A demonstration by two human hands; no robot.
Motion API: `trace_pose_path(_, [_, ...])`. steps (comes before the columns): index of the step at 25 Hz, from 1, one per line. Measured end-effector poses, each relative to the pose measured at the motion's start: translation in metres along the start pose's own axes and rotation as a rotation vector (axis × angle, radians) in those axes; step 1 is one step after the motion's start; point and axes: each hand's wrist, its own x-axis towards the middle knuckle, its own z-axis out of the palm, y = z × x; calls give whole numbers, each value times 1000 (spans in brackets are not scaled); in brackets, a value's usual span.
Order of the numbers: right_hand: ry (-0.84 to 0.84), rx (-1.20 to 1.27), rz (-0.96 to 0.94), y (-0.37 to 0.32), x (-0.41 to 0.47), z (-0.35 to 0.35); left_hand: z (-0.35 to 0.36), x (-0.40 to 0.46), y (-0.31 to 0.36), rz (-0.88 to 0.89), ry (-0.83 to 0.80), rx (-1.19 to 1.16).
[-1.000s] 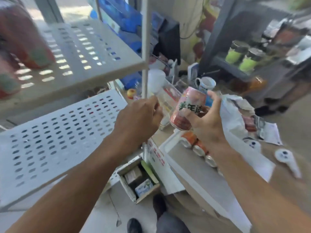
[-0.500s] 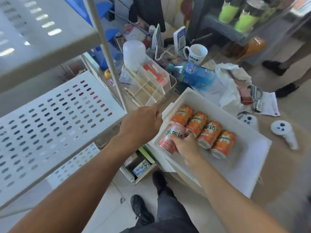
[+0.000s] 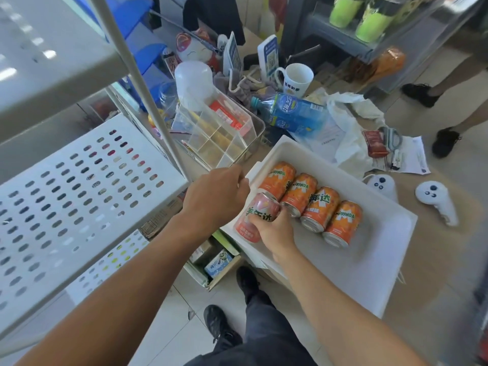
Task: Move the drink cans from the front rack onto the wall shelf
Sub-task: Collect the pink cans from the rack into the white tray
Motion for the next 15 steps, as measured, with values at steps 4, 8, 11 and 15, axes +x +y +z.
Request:
trace_pose_path(4, [-67, 59, 31, 2, 4, -3, -6, -4, -5, -22, 17, -4])
trace_pose_path(8, [-166, 213, 188, -6, 10, -2, -6, -6, -7, -20, 16, 5])
trace_pose_path(11, [-122, 168, 166, 0, 20, 3, -5, -6, -6, -19, 16, 12])
trace_pose_path(15, [-83, 90, 143, 9, 29, 4, -3, -4, -4, -26, 15, 8])
